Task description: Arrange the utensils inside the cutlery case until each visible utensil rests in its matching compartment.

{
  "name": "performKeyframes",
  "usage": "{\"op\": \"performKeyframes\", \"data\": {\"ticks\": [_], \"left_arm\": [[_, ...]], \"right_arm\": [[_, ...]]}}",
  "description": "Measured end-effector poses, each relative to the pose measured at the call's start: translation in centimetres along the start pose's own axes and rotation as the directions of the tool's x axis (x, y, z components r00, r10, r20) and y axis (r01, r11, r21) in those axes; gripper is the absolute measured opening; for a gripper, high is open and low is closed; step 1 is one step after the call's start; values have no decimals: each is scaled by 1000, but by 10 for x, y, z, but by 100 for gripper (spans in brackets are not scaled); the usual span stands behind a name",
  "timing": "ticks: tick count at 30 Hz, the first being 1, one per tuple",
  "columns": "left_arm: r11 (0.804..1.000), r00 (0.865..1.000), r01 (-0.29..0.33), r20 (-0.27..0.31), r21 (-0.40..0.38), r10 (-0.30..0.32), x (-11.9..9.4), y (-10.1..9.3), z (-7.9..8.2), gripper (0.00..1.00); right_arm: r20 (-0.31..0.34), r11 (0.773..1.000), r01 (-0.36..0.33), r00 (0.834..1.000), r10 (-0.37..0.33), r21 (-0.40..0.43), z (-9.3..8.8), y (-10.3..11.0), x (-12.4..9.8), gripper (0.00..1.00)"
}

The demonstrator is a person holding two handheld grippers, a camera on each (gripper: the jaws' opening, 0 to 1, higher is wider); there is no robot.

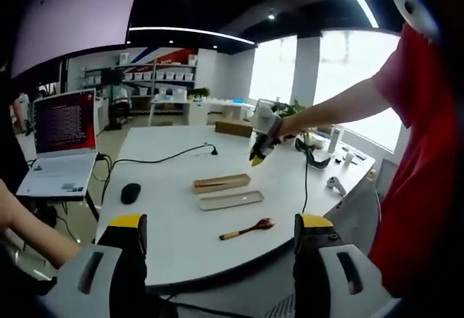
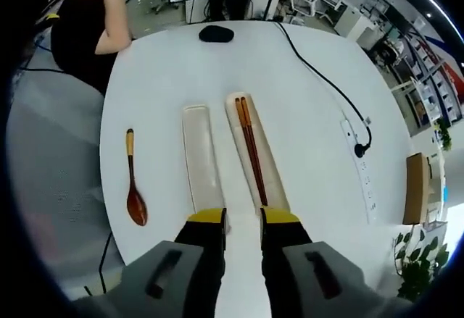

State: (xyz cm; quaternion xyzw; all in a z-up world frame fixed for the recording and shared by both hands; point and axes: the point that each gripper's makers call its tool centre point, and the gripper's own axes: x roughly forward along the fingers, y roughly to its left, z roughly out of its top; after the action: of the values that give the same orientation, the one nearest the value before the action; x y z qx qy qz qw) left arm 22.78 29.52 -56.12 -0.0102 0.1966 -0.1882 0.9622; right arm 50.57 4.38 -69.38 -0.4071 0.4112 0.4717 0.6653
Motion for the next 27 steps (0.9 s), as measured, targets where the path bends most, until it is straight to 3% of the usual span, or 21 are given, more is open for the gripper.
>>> {"op": "performKeyframes", "data": {"ticks": [8,12,17,27], "left_arm": [[999,1000,9,-20,34,-8,2,-5,0,80],[999,1000,19,-20,36,-18,3,-10,0,81],[1000,1000,11,-25,-28,-12,-2,-12,-10,81],[999,999,-3,-34,-40,2,-8,-3,-20,81]], "right_arm": [[-8,993,-24,1000,24,-112,4,33,-6,14],[-5,993,-40,999,39,-116,5,42,-9,14],[20,994,-47,999,49,-102,8,55,-11,16],[31,989,-71,997,75,-131,9,84,8,13]]}}
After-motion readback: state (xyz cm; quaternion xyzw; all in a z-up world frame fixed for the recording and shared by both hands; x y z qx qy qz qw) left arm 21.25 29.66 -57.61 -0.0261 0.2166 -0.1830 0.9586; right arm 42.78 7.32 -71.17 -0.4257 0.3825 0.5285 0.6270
